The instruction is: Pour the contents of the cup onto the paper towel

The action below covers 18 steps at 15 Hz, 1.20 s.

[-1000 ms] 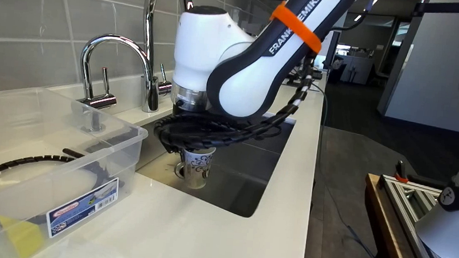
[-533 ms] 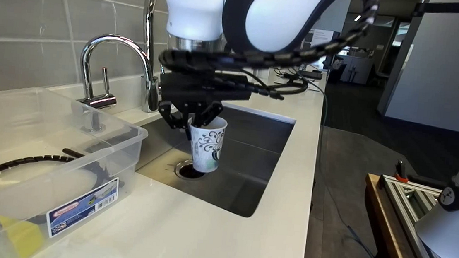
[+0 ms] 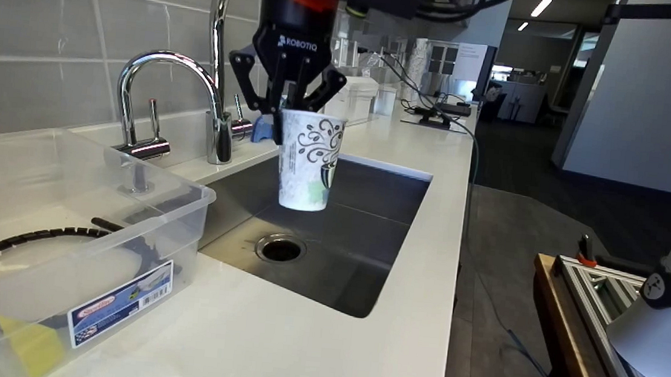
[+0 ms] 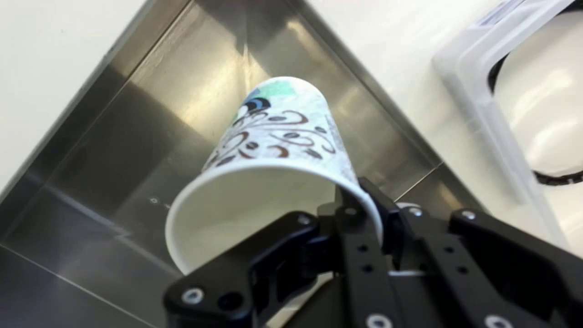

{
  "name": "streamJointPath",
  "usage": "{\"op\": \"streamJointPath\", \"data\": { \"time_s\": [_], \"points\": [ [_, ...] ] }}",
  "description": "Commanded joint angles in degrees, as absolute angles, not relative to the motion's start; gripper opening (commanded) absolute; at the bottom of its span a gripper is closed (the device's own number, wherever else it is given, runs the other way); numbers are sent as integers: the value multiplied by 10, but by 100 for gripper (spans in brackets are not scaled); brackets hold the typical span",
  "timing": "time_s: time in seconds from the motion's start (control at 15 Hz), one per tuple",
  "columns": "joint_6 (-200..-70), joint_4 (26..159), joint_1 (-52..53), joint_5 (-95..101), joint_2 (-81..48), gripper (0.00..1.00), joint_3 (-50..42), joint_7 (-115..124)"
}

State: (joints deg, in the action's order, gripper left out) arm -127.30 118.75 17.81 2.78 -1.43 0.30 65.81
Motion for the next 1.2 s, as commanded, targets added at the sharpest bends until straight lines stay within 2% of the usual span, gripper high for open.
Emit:
{"op": "streamJointPath", "data": {
  "time_s": [0.0, 0.53, 0.73, 0.8, 1.13],
  "points": [
    [-1228, 1184, 141, -79, 19, 2, 44, 567],
    [-1233, 1169, 130, -337, -18, 2, 81, 355],
    [-1284, 1175, 137, -430, -38, 2, 102, 305],
    [-1258, 1183, 130, -379, -17, 6, 97, 340],
    [-1279, 1181, 134, -412, -32, 6, 106, 320]
  ]
}}
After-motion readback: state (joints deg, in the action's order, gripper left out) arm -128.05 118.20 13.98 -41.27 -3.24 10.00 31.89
